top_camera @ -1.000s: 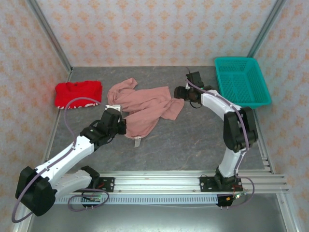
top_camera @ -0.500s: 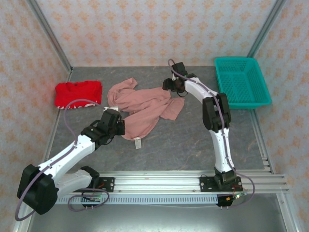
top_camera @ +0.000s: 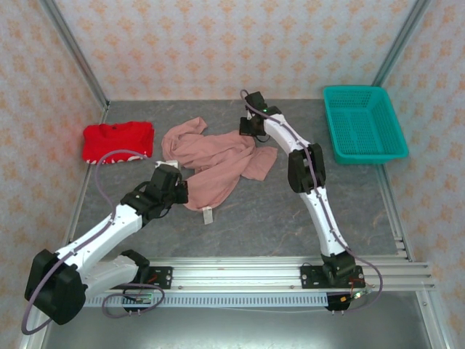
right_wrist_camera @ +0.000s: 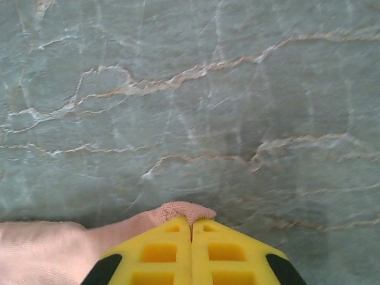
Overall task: Fold the inside-out t-shirt
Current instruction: Flatten out the T-shirt at the center of the table.
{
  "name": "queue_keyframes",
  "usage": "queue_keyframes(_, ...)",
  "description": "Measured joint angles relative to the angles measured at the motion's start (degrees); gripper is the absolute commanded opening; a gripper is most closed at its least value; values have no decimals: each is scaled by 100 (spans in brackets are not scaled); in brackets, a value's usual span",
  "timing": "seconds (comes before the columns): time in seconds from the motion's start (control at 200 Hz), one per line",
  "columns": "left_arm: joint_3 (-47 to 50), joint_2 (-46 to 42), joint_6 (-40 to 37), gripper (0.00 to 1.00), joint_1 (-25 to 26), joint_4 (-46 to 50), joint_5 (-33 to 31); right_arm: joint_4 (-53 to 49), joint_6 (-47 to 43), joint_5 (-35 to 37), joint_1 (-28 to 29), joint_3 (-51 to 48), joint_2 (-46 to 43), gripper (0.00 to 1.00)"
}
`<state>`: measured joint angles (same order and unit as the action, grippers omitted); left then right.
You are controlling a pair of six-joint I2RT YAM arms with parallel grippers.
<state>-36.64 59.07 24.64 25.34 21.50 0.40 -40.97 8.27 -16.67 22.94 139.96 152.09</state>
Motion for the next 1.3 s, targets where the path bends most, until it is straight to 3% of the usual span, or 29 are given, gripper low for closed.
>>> queue_keyframes(0.15, -125, -85, 39, 0, -2, 28, -297, -138, -81, -37, 15, -39, -94, 0)
queue_keyframes(0.22, -304, -133, 90, 0, -48, 59, -496, -31, -85, -74, -46, -588, -533, 0)
queue_keyframes(0.315, -566, -317, 109, 0, -175, 90, -758, 391, 76, -216, -225, -1987, -1735, 0)
queue_keyframes(0.475, -1309, -734, 107, 0, -485, 59, -1152, 1718, 852, -330, -800, -4122, -4719, 0)
queue_keyframes(0.626, -2643, -678, -83, 0, -553, -33, -1399, 2503, 1084, 101, -817, -4319, -6822, 0)
queue_keyframes(0.831, -4682, -450, -802, 0, -553, 87, -1532, 2422, 874, 658, -365, -4297, -8520, 0)
queue_keyframes(1.081, -5613, 52, -1381, 0, -577, 575, -1613, 2092, 730, 1134, -229, -4555, -9117, 0)
queue_keyframes(1.296, -6332, 1919, -1541, 0, -1130, 719, -1370, 2260, 431, 1932, -498, -3987, -7519, 0)
